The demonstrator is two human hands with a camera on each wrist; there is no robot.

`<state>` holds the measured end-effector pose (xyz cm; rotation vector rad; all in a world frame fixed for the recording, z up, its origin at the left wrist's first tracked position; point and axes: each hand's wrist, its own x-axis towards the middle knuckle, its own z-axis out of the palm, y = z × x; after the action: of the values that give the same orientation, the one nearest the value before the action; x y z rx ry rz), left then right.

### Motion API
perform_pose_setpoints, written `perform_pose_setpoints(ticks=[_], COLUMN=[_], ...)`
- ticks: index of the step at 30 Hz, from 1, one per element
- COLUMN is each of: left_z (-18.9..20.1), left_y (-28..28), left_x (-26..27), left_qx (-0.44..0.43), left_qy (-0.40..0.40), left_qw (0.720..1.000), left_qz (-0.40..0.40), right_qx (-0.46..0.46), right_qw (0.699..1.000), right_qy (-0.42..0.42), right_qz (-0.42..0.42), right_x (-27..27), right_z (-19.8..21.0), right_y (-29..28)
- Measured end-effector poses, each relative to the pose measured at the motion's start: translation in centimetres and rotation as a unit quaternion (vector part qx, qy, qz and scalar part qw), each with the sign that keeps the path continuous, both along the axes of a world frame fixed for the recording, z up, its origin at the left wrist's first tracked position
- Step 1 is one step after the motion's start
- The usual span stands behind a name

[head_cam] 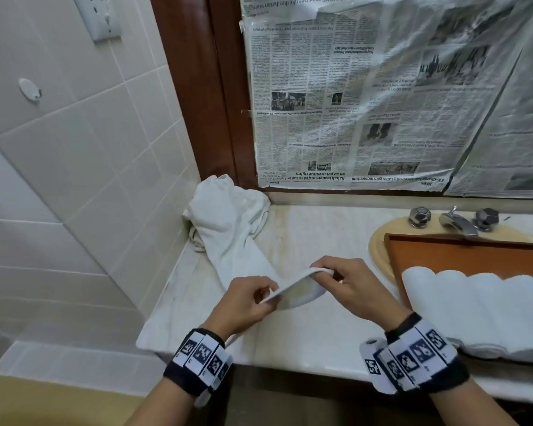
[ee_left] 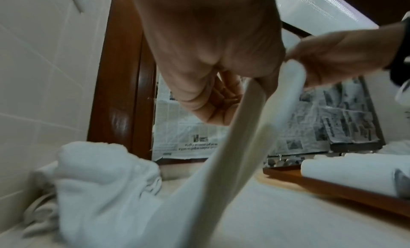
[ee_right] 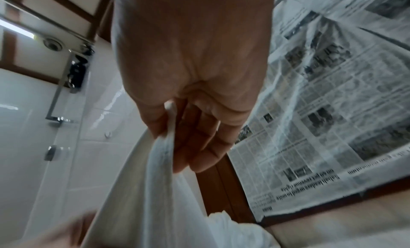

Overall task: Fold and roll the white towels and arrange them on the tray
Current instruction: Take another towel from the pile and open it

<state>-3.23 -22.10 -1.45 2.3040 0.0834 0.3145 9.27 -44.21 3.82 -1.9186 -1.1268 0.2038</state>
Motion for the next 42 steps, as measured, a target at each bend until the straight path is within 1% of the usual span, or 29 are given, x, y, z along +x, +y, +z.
perform_pose_setpoints(ticks=[3, 5, 7, 10, 13, 16, 18, 20, 22, 24, 26, 29, 31, 34, 36, 39, 42], left_z=[-1.6, -1.8, -1.8, -1.4, -1.8, -3.1, -4.2, -5.7, -7.4, -9.5, -11.3, -12.7, -12.9, -12.5, -12.4, -12.6, -12.8], left_y=[1.1, 2.6, 4.2, 6.7, 9.0, 11.5, 13.0, 14.0, 15.0, 15.8, 16.3, 15.7, 14.7, 13.2, 11.9, 8.9, 5.0], left_x=[-1.4, -2.2, -2.8, -2.7, -1.2, 1.8, 4.2, 6.4, 8.2, 9.4, 10.1, 10.1, 9.5, 8.0, 6.6, 3.8, 0.7], left_qx=[-0.037, -0.05, -0.05, -0.034, -0.009, 0.012, 0.015, 0.016, 0.041, 0.052, 0.04, 0.022, 0.017, 0.06, 0.076, 0.048, 0.016], left_qy=[-0.006, 0.002, 0.009, -0.004, -0.004, 0.011, 0.042, 0.079, 0.127, 0.169, 0.21, 0.279, 0.292, 0.286, 0.266, 0.233, 0.235], left_qw=[0.998, 0.995, 0.994, 0.992, 0.989, 0.986, 0.985, 0.984, 0.981, 0.973, 0.967, 0.951, 0.946, 0.948, 0.954, 0.966, 0.968], left_qz=[0.052, 0.084, 0.098, 0.122, 0.145, 0.166, 0.169, 0.156, 0.143, 0.145, 0.136, 0.128, 0.138, 0.128, 0.118, 0.103, 0.088], right_qx=[0.009, 0.035, 0.064, 0.08, 0.049, -0.024, -0.071, -0.122, -0.186, -0.239, -0.269, -0.284, -0.275, -0.267, -0.257, -0.216, -0.184], right_qw=[1.0, 0.999, 0.995, 0.989, 0.986, 0.984, 0.981, 0.975, 0.965, 0.955, 0.947, 0.936, 0.932, 0.929, 0.932, 0.943, 0.948], right_qy=[-0.005, -0.005, -0.005, -0.005, 0.032, 0.056, 0.066, 0.079, 0.089, 0.086, 0.086, 0.097, 0.119, 0.133, 0.135, 0.139, 0.159], right_qz=[-0.01, -0.034, -0.07, -0.125, -0.155, -0.166, -0.167, -0.169, -0.165, -0.155, -0.155, -0.182, -0.204, -0.221, -0.215, -0.21, -0.206], right_x=[0.0, 0.4, 1.3, 3.0, 4.7, 5.9, 6.1, 6.3, 6.1, 5.4, 4.7, 4.0, 3.5, 2.5, 1.5, -0.1, -1.9], right_z=[1.5, 2.6, 3.4, 2.6, -0.9, -5.6, -8.7, -12.1, -15.0, -17.2, -18.4, -19.1, -19.2, -19.2, -19.0, -18.6, -18.5], right_y=[-1.9, -3.4, -4.5, -4.4, -2.0, 1.9, 5.1, 8.2, 11.2, 13.4, 14.5, 14.4, 13.6, 11.9, 10.4, 7.5, 3.9])
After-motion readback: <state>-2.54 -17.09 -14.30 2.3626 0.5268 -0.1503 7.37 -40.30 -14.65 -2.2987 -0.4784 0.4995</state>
